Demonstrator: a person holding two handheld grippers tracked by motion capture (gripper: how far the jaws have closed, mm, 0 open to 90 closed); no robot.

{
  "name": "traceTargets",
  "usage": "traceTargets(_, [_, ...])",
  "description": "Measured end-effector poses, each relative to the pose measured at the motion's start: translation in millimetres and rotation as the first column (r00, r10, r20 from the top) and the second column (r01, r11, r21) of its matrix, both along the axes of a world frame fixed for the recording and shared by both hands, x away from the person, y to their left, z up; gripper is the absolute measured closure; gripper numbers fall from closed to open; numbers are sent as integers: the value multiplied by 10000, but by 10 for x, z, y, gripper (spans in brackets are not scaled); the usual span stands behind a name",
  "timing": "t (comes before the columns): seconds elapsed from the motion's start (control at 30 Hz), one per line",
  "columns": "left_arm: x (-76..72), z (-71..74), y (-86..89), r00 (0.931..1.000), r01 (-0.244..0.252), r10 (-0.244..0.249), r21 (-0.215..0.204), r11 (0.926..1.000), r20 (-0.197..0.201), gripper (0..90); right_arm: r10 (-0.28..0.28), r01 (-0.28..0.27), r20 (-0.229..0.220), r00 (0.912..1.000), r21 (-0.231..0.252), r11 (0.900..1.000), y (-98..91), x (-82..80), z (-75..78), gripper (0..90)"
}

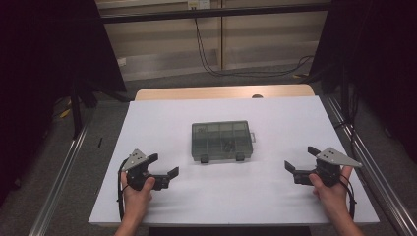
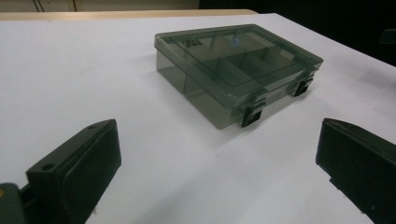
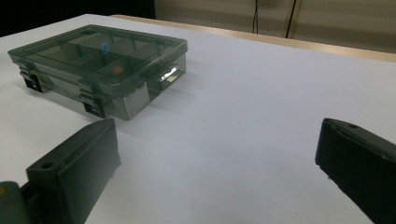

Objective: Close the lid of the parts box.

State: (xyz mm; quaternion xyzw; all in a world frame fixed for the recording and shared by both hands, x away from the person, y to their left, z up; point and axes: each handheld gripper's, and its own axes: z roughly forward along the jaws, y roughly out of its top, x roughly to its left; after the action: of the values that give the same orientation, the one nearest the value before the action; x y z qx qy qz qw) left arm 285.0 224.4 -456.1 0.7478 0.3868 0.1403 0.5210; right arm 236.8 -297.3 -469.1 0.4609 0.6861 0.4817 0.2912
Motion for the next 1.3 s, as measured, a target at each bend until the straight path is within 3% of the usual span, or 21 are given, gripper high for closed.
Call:
traceTargets(0.63, [-107, -15, 284, 9988, -485, 486, 116, 9988, -7, 0, -646, 644, -142, 9978, -139, 9978, -353, -199, -26, 0])
traceTargets(0.97, [-115, -29, 311, 9986, -525, 525, 54, 9986, -25, 0, -957, 954, -150, 9953, -162, 9953, -461, -301, -17, 0])
traceTargets(1.3, [-112, -98, 322, 9973, -734, 735, 80, 9973, -82, 3, -1183, 1182, -92, 9929, -28, 9930, -500, -302, -68, 0])
